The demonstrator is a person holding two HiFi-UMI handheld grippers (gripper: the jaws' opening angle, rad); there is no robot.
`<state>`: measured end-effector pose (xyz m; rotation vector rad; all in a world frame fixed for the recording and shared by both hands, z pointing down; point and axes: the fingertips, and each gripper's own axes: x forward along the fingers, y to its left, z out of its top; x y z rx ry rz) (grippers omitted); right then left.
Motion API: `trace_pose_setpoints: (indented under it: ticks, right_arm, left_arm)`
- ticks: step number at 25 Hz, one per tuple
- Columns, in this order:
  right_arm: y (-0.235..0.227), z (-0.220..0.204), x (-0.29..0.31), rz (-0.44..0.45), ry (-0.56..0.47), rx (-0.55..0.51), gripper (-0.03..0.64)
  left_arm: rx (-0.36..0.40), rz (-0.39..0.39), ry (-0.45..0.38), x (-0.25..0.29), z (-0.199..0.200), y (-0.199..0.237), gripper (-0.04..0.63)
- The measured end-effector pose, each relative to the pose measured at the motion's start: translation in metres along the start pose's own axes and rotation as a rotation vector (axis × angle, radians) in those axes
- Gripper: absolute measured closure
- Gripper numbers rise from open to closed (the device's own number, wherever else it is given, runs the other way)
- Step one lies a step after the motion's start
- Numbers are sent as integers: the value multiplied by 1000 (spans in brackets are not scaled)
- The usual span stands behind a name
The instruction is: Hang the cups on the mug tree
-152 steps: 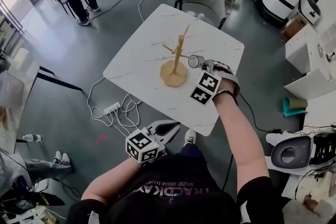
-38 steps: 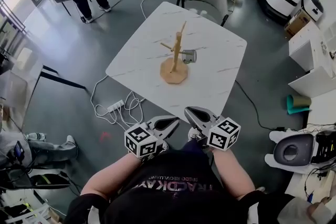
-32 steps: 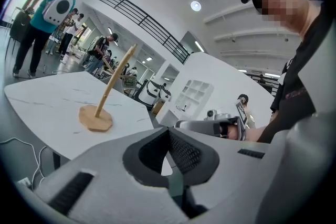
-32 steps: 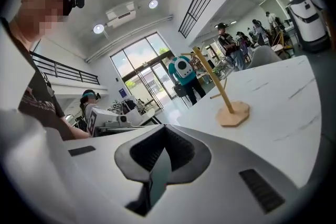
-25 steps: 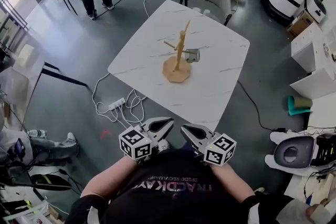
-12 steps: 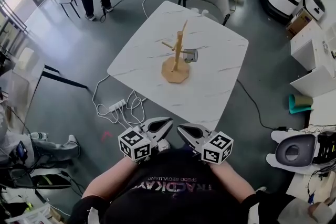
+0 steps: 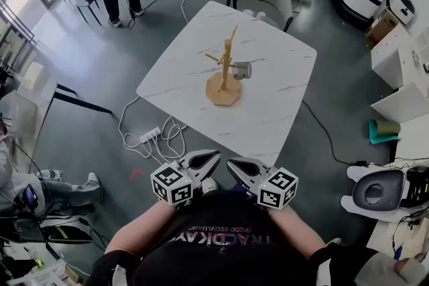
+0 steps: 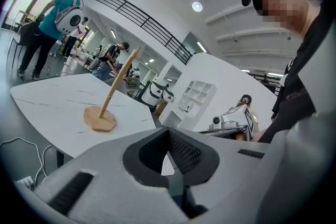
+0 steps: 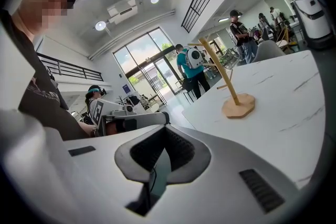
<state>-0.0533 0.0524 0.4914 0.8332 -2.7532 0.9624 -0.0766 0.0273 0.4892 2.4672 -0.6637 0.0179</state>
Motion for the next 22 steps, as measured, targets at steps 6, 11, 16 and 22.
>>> trace_pose_setpoints:
  ticks: [6, 11, 16, 22]
  right_arm:
    - [-5, -4, -1, -4, -1, 11, 607]
    - [-3, -5, -5, -4, 2, 15, 607]
    - [-1, -5, -5, -4, 4, 21, 607]
    - [0, -10, -11, -4, 6, 19, 607]
  left_arm:
    - [4, -4, 4, 4, -4, 0, 598]
    - [8, -11, 6, 5, -4, -7, 598]
    - [1, -9, 7, 3, -4, -7, 598]
    - [2, -14, 6, 4, -9, -14, 598]
